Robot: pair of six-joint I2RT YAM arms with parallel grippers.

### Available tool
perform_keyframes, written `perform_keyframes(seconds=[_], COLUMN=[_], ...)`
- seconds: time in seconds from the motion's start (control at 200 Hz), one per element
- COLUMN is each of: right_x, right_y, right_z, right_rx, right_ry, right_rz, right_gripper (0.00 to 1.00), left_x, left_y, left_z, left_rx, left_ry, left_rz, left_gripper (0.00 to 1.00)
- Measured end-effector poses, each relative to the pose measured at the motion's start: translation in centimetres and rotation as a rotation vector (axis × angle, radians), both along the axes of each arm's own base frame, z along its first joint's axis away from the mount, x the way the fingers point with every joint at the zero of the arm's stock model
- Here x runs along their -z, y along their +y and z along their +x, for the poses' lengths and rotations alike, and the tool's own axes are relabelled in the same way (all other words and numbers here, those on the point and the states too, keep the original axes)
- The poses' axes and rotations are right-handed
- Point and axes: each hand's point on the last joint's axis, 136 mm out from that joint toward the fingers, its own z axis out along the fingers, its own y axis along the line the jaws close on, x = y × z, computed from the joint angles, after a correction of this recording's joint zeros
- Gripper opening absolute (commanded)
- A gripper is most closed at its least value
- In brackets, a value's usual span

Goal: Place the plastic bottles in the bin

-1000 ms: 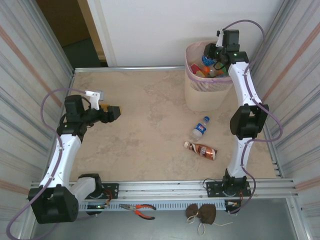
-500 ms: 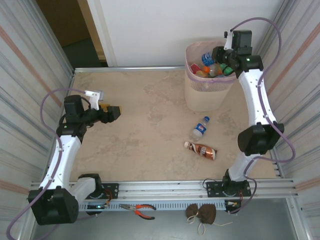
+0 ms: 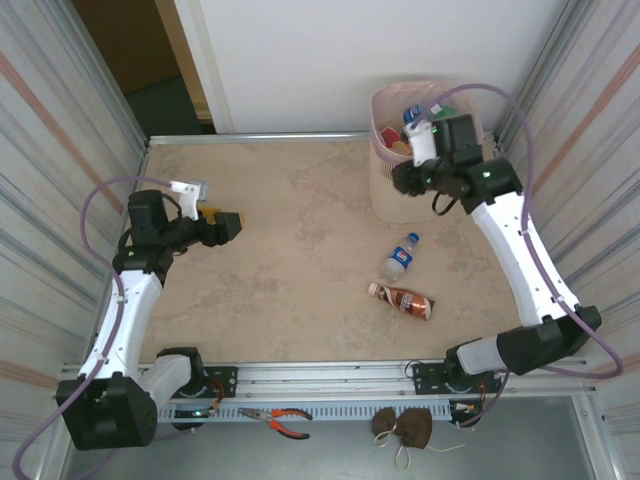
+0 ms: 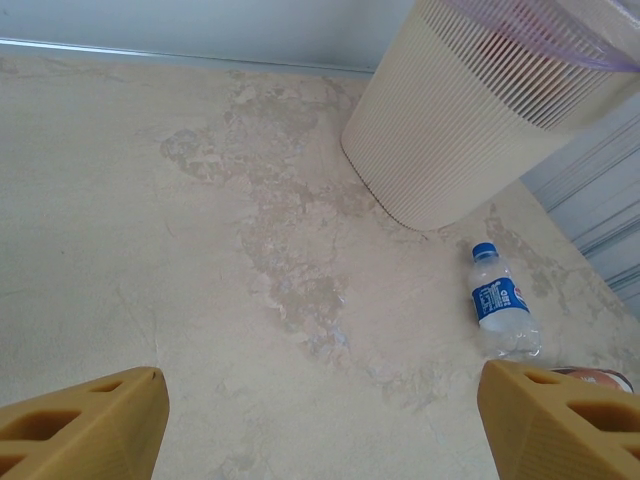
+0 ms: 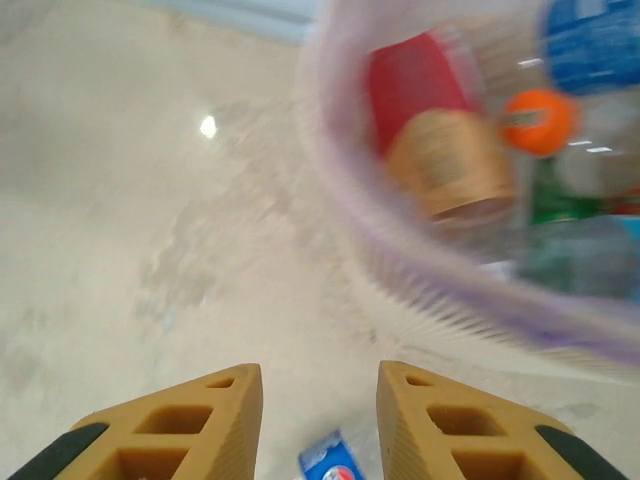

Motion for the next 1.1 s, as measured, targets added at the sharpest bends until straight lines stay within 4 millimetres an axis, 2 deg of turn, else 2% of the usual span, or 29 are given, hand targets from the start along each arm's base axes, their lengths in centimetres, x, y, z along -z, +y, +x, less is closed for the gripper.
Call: perform_keyframes(seconds=[0.13, 0.266, 0.416, 0.516, 0.872, 1.102], right_x=[4.6, 10.0, 15.7, 18.7, 24.9, 27.5], right_y=[3.9, 6.3, 7.1, 7.2, 6.7, 5.5], right_z=[-4.1, -7.7, -9.9, -10.8, -11.7, -12.4], right_rx=[-0.217, -0.402, -0.513, -0.548, -0.58, -0.584], right_ry=[0.087, 0.207, 0.346, 0.419, 0.565, 0.642], right_rz=[-0.184, -0.39, -0.583, -0.668, -0.818, -0.882], right_gripper=[0.4, 0.43, 0.46, 0.48, 0.54, 0.55], left_x=[0.0, -0.1, -0.1, -0.1, 0.3, 0.3], left_y=[-0.1, -0.2, -0.2, -0.2, -0.2, -0.2], left_z=[0.0, -0.1, -0.1, -0.1, -0.3, -0.3], left_rx=[0.004, 0.009, 0.012, 0.013, 0.013, 0.013], left_ry=[0.002, 0.002, 0.002, 0.002, 0.011, 0.011], left_rz=[-0.005, -0.009, -0.011, -0.011, -0.014, -0.014], left_gripper=[0.81, 0.81, 0.81, 0.81, 0.81, 0.81])
